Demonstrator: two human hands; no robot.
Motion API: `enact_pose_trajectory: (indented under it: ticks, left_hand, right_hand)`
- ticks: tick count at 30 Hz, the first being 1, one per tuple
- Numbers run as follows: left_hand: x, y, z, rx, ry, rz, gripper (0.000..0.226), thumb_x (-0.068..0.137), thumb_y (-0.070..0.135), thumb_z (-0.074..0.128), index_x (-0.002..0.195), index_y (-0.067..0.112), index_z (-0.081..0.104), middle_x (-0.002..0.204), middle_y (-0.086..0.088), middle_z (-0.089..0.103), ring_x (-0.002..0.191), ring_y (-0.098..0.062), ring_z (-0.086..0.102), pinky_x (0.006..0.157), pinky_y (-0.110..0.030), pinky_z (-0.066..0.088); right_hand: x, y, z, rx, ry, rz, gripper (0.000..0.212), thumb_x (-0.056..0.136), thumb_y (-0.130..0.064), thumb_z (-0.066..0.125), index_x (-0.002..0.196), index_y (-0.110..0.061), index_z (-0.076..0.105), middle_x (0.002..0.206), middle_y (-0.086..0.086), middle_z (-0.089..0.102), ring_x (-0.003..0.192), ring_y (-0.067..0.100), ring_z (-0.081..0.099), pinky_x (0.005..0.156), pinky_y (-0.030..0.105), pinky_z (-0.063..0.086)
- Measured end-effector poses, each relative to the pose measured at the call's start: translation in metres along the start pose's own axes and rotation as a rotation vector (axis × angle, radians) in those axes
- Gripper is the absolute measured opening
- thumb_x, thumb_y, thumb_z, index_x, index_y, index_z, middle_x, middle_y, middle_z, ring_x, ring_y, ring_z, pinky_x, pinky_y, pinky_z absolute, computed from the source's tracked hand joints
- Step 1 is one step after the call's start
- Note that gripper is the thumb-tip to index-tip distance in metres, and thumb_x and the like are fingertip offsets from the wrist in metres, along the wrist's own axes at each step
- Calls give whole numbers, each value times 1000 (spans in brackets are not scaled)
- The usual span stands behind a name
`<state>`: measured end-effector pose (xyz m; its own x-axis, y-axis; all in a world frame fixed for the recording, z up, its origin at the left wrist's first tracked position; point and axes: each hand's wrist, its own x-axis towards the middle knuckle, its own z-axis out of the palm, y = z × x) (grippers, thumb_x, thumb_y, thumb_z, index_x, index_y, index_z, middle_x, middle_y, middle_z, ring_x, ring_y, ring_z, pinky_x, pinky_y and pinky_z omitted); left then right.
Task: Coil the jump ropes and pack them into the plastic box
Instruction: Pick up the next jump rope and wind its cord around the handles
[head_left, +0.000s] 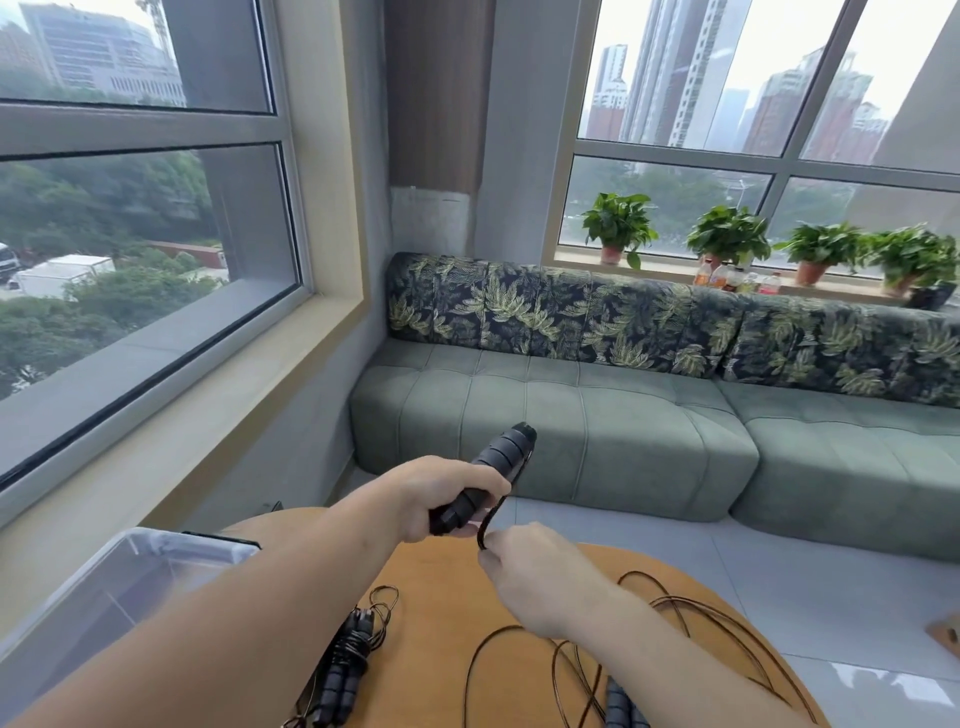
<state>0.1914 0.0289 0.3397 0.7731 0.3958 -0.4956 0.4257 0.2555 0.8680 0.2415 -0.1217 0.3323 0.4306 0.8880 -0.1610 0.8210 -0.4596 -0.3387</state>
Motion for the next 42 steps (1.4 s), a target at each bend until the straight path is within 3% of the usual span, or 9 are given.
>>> enact_pose_trajectory:
  ticks: [6,8,15,19,27,31,35,38,42]
  left_hand:
    - [-2,-3,9,-162,-57,-70,28,83,15,74,105,3,61,95,-14,66,78,-27,65,66,-31,54]
    - [-1,-3,9,-191,-81,-27,20,85,15,73,97,4,61,84,-9,64,66,-22,63,63,-29,52]
    - [4,-5,-7,532,130,236,46,70,30,81,107,19,55,85,-3,61,62,-20,56,55,-30,49]
    - [-7,-2,-20,757,30,195,51,72,48,80,109,22,56,83,-2,64,56,-17,58,49,-28,49]
    - [-35,21,-16,496,-312,160,22,99,36,57,113,19,53,69,4,52,43,-4,47,41,-17,39]
    - [-42,29,-21,549,-388,157,22,84,37,68,102,29,60,74,4,58,58,-14,50,49,-23,43]
    - [-48,37,-19,665,-457,116,27,78,38,69,102,28,61,82,5,63,64,-8,59,53,-21,48]
    - [-55,44,-19,669,-476,110,32,80,38,67,108,23,61,82,7,63,68,-9,59,58,-22,49]
    - [-66,52,-17,815,-458,184,21,77,32,67,96,27,60,82,0,62,70,-18,57,63,-31,49]
  right_hand:
    - [-1,-2,14,139,66,-20,25,105,-32,34,109,-18,54,84,2,52,76,26,46,64,34,35]
    - [-2,-1,17,165,63,-11,24,105,-33,33,108,-18,52,85,2,51,76,25,44,66,33,36]
    - [-4,8,-10,96,0,-11,31,100,-32,41,79,-13,54,79,7,57,73,28,53,63,38,42]
    - [-9,21,-53,7,16,-105,30,93,-35,53,80,-10,64,74,6,64,65,20,54,63,37,47]
    - [-4,20,-123,218,-70,-204,9,88,-30,70,87,-25,78,75,-8,71,62,5,55,59,19,43]
    - [6,18,-134,240,-112,-231,3,81,-27,79,84,-27,79,78,-9,74,72,6,64,68,17,46]
    - [20,5,-145,228,-160,-260,11,73,-28,86,80,-25,78,67,-7,66,59,1,53,58,11,39]
    - [27,3,-151,306,-235,-272,11,73,-24,86,81,-22,78,72,1,70,64,5,56,67,23,42]
    - [38,5,-143,483,-390,-254,12,76,-9,82,76,-21,76,67,-1,66,56,7,49,52,22,33]
